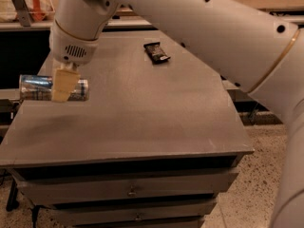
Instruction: Place redbull can upright
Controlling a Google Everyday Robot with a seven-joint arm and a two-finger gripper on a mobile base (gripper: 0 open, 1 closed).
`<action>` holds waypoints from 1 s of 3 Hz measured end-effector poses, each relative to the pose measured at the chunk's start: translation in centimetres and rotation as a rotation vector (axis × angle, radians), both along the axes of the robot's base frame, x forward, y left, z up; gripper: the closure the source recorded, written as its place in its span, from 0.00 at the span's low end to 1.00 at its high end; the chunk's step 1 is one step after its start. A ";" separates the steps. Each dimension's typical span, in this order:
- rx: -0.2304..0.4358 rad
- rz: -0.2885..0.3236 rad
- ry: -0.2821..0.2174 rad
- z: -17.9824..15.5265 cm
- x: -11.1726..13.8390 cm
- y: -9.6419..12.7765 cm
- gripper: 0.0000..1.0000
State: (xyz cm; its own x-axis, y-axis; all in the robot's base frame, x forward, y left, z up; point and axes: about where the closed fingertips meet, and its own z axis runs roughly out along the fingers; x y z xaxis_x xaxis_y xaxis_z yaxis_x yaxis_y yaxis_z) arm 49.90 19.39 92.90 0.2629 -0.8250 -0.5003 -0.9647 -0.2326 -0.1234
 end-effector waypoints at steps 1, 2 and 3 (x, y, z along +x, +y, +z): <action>0.156 -0.020 0.029 0.8 0.7 -1.3 1.00; 0.302 -0.065 0.076 1.0 1.5 -2.7 1.00; 0.458 -0.091 0.135 1.0 2.2 -3.5 1.00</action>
Offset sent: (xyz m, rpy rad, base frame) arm 0.0311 -0.0533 0.0173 0.5084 0.1439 -0.1418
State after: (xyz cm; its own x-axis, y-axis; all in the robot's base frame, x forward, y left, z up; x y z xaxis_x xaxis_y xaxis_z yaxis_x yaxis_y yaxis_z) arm 52.08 15.93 93.90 0.1071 -0.5288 -0.8419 -0.9931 -0.0973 -0.0652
